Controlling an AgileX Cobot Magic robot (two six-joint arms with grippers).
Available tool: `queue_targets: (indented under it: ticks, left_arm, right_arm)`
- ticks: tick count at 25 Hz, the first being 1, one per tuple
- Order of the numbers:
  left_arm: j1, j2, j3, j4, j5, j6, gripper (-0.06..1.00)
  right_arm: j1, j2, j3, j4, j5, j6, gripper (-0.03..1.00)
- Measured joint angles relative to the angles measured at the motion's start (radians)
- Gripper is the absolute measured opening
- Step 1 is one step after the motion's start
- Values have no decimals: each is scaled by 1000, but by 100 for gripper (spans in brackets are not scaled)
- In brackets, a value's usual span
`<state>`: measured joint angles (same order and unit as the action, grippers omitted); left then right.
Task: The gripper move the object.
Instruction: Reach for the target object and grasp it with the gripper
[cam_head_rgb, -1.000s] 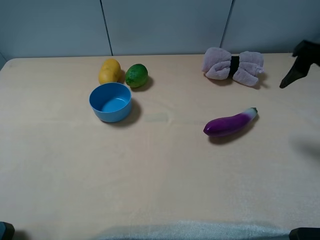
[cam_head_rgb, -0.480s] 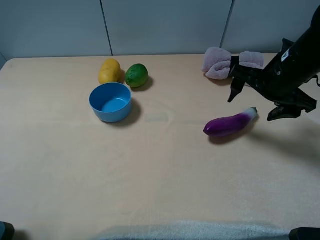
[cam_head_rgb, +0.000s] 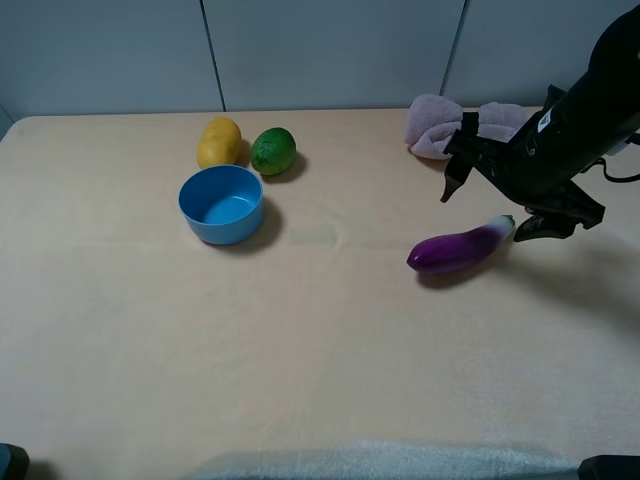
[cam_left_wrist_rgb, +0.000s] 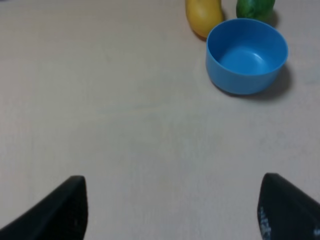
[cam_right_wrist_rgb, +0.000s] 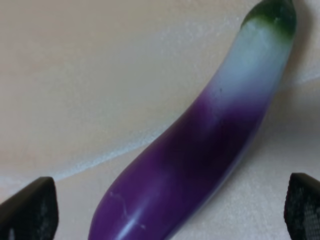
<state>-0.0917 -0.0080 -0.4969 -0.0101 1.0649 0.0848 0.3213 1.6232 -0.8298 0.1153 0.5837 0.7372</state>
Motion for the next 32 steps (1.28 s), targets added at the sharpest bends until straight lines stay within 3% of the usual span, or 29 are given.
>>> queue_targets:
  ticks: [32]
  left_arm:
    - [0, 0, 0, 0, 0, 0, 77]
  right_arm:
    - [0, 198, 0, 0, -90, 4, 66]
